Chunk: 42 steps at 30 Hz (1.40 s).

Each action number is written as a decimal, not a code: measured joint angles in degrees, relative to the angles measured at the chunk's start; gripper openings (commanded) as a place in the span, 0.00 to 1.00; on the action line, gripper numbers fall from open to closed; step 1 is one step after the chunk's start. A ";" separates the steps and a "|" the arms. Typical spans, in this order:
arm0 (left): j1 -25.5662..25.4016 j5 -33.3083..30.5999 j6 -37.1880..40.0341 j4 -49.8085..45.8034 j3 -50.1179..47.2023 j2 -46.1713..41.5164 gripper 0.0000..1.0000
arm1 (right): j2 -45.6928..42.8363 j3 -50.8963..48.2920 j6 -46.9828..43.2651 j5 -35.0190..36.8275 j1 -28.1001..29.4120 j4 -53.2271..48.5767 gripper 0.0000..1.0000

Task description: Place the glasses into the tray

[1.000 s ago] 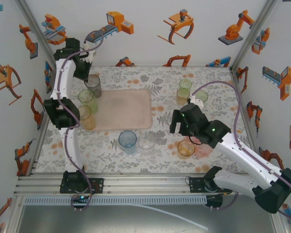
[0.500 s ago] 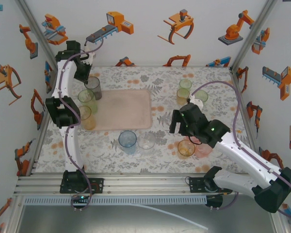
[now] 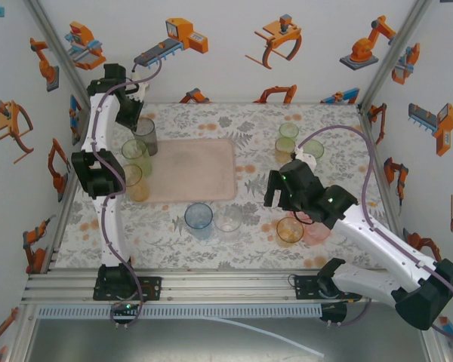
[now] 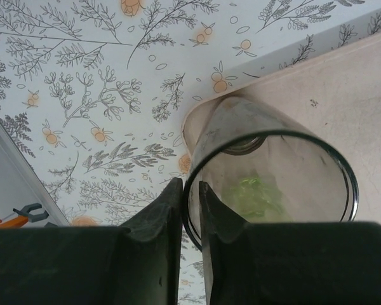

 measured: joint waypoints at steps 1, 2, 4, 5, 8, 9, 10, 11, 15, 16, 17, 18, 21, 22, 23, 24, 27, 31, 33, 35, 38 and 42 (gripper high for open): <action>0.11 0.00 0.04 -0.02 0.00 0.09 0.26 | 0.00 0.00 0.00 0.00 0.00 0.00 0.85; 0.17 0.00 0.07 -0.02 -0.02 0.11 0.28 | 0.00 0.00 0.00 -0.02 0.00 0.00 0.85; 0.22 -0.02 0.22 -0.02 0.00 0.15 0.35 | 0.00 0.00 0.00 -0.02 -0.11 0.00 0.85; 0.24 -0.04 0.26 -0.02 0.02 0.15 0.36 | 0.00 0.00 0.00 -0.02 -0.17 0.00 0.85; 0.24 -0.07 0.35 -0.04 0.28 0.15 0.38 | 0.00 0.00 0.00 -0.02 -0.22 0.00 0.85; 0.24 -0.07 0.35 -0.02 0.44 0.20 0.41 | 0.00 0.02 0.00 -0.02 -0.22 0.00 0.85; 0.24 -0.17 0.44 -0.04 0.59 0.20 0.42 | 0.00 0.02 0.00 -0.02 -0.22 -0.02 0.85; 0.24 -0.24 0.48 -0.04 0.72 0.20 0.42 | 0.00 0.02 0.00 -0.02 -0.22 -0.02 0.85; 0.24 -0.74 0.74 -0.09 1.44 0.20 0.48 | 0.00 0.02 0.00 -0.02 -0.26 -0.02 0.85; 0.24 -0.87 0.81 -0.09 1.70 0.20 0.49 | 0.00 0.02 0.00 0.00 -0.28 0.00 0.85; 0.24 -0.90 0.90 -0.13 1.99 0.20 0.52 | 0.00 0.02 0.00 -0.02 -0.28 -0.02 0.85; 0.24 -1.05 0.98 -0.17 2.32 0.20 0.53 | 0.00 0.02 0.00 -0.02 -0.33 0.00 0.85; 0.24 -1.31 1.36 -0.20 3.02 0.20 0.58 | 0.00 0.07 0.00 -0.02 -0.37 0.00 0.85; 0.24 -1.36 1.40 -0.22 3.08 0.20 0.59 | 0.00 0.07 -0.02 0.00 -0.39 0.00 0.85; 0.24 -1.46 1.51 -0.22 3.08 0.17 0.60 | 0.00 0.07 0.00 -0.02 -0.44 -0.02 0.85; 0.24 -1.46 1.60 -0.24 3.08 0.17 0.60 | 0.00 0.07 -0.02 -0.02 -0.44 0.00 0.85; 0.24 -1.49 1.81 -0.42 3.08 0.07 0.62 | -0.02 0.07 -0.02 -0.02 -0.66 -0.02 0.85; 0.24 -1.49 1.99 -1.22 3.08 -1.14 0.63 | -0.02 0.20 -0.09 -0.02 -0.76 -0.02 0.85; 0.24 -1.49 2.10 -1.77 3.08 -2.25 0.64 | -0.02 0.50 -0.35 -0.07 -0.87 -0.04 0.85; 0.17 -1.57 2.36 -2.16 3.10 -3.76 0.64 | -0.04 1.07 -0.76 -0.20 -1.16 -0.13 0.85; -0.11 -2.16 2.84 -3.21 3.34 -6.73 0.65 | -0.04 2.08 -1.51 -0.22 -1.84 -0.17 0.85; -0.83 -2.14 3.19 -4.42 3.54 -11.89 0.65 | -0.04 3.52 -2.23 -0.24 -2.49 -0.22 0.85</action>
